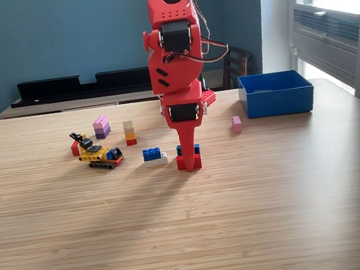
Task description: Grasp a lego block and put it in the bin.
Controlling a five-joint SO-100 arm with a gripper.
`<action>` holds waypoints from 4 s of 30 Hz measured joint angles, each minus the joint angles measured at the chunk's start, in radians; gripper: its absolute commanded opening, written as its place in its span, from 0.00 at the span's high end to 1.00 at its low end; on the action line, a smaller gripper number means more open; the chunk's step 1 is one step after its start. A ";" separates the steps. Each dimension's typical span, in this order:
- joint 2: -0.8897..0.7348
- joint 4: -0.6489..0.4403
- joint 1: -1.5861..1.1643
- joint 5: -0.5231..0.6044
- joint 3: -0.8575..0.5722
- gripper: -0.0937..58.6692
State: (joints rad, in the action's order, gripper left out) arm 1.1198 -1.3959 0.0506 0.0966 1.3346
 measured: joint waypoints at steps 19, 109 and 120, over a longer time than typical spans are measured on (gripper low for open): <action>0.002 0.035 -0.003 0.031 0.023 1.00; 0.509 -0.190 -0.836 0.103 0.114 1.00; 0.509 -0.190 -0.345 0.035 0.114 1.00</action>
State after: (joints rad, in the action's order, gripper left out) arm 1.6291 -1.5861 -0.2945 0.1319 1.4481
